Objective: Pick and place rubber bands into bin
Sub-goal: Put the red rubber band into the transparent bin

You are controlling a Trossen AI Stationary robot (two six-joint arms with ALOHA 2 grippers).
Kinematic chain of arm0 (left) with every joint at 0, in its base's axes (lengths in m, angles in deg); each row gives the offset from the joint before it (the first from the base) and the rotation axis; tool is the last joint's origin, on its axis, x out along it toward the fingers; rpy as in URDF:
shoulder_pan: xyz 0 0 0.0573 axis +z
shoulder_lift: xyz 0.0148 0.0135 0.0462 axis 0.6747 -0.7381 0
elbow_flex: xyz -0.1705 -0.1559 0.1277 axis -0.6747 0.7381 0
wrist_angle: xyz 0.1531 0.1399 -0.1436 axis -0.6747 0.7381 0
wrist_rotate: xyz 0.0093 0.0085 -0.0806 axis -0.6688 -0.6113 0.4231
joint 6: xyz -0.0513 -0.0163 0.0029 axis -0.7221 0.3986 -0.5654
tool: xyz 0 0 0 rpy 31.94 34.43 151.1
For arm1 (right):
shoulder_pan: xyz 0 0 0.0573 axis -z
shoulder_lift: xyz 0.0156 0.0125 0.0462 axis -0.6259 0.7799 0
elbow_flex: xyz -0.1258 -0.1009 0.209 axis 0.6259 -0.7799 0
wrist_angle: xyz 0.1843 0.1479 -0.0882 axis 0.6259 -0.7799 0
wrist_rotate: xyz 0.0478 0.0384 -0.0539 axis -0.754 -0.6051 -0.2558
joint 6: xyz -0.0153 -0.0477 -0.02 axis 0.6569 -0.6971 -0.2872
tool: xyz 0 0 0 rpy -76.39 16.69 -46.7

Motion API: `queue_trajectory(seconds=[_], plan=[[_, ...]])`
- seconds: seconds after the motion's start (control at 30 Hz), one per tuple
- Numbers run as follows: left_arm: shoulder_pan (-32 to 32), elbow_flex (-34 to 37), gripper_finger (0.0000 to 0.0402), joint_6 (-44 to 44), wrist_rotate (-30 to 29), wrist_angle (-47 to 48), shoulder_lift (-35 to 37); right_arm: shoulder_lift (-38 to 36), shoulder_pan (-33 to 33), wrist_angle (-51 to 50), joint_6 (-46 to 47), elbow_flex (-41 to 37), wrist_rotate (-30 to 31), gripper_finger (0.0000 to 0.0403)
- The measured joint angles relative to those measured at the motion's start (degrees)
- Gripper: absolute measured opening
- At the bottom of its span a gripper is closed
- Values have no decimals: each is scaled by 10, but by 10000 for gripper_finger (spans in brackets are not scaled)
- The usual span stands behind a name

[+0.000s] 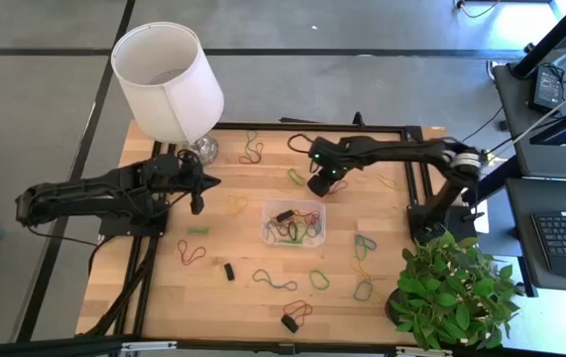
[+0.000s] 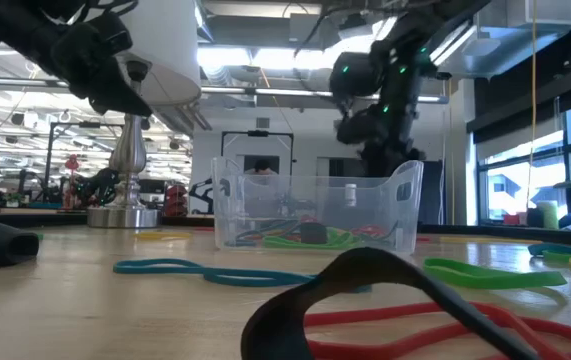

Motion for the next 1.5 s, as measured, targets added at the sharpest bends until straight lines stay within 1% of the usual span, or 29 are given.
queue_trajectory(seconds=[0.17,0.33,0.63,0.73,0.8,0.87,0.9,0.93,1.07,1.17,1.23,1.3,1.37,1.5], plan=[[4,5,1,0,18,22,11,44,0,-2,34,8,-1,84],[4,5,1,0,30,48,11,71,0,-3,39,9,-5,108],[4,5,1,1,32,51,11,116,-16,-5,80,12,1,115],[3,5,2,1,32,51,11,122,-22,-9,97,12,4,103],[3,5,2,1,32,51,11,123,-26,-11,108,12,4,77],[3,5,2,1,32,51,11,119,-26,-12,110,11,4,37],[3,5,2,1,32,52,11,116,-26,-12,110,11,4,19],[3,5,2,1,32,52,11,111,-26,-12,110,10,3,11],[3,5,2,2,32,55,11,84,-27,-26,123,6,8,10],[3,5,2,36,32,54,11,36,-28,-25,126,8,15,4],[3,5,2,57,32,54,11,7,-27,-42,138,8,40,4],[3,5,2,60,32,54,11,-26,-29,-61,150,7,70,3],[3,5,2,60,32,55,11,-63,-31,-70,155,8,83,2],[3,5,2,61,32,55,10,-128,-54,-56,158,8,85,2]])
